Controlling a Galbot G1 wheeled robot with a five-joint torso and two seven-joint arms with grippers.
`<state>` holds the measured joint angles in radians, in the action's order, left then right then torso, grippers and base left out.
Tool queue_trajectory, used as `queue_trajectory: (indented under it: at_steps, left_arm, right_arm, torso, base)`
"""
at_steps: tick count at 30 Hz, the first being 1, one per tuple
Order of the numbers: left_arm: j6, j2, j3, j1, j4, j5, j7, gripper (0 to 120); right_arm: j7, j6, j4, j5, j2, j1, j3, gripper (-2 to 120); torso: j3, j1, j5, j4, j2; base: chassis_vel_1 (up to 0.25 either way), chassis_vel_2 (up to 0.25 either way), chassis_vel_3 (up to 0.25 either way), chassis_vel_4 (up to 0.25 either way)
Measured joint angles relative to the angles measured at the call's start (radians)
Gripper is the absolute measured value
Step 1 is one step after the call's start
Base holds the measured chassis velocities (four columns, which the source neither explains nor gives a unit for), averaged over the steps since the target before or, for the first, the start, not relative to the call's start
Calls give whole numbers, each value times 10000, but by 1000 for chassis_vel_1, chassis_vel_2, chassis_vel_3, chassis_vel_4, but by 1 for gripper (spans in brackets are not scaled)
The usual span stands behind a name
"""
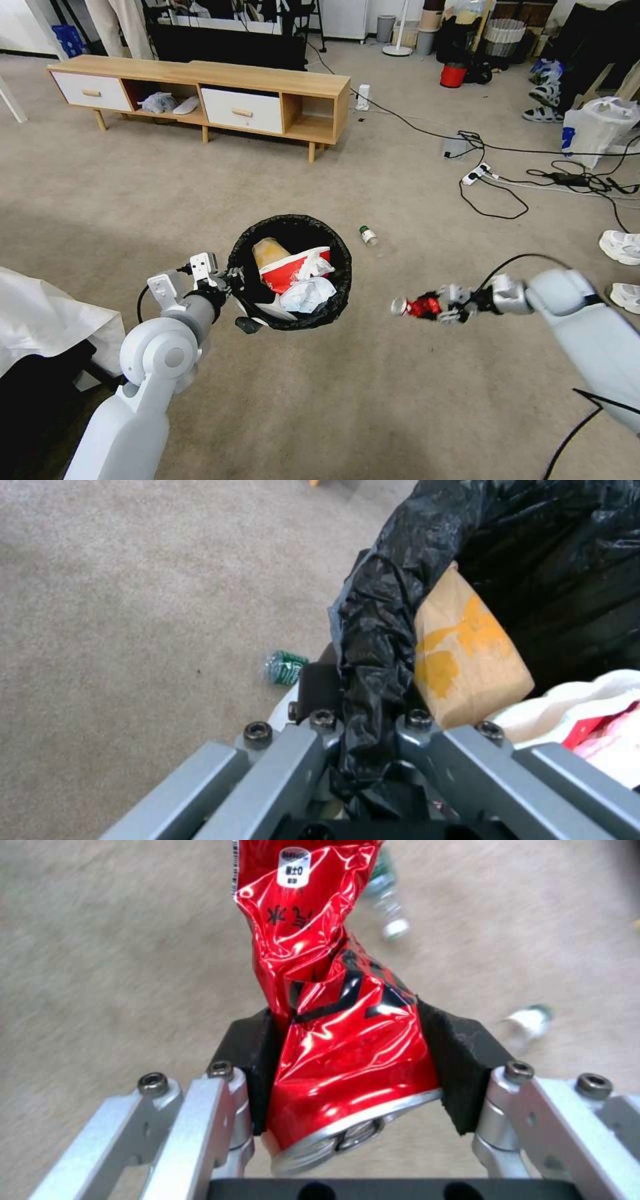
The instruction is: Pick up the trash bin and place the garbage on the floor into it.
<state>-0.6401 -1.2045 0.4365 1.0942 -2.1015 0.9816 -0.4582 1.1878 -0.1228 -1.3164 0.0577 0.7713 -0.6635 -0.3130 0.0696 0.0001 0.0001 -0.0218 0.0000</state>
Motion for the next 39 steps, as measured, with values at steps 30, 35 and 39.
queue_trajectory:
  at_steps: [30, 35, 39]
  left_arm:
    - [-19, 1, -48, 215, -148, -68, 2, 3]
    - [-38, -29, -196, 160, -95, -102, 2, 3]
    - [-65, 9, -251, 136, -94, -108, 2, 3]
  right_arm:
    - [-235, 1312, -3802, 2916, -292, 555, -1472, 46]
    - [-546, 1359, -4607, 4355, -102, 930, -468, 46]
    - [-652, 1372, -4810, 4689, 96, 1165, 54, 46]
  torso:
    - [-1, -1, -3, 0, 0]
    - [0, 0, -2, 1, 0]
    - [0, 0, -2, 1, 0]
  base:
    - [0, 0, 0, 0]
    - [0, 0, 0, 0]
    - [0, 0, 0, 0]
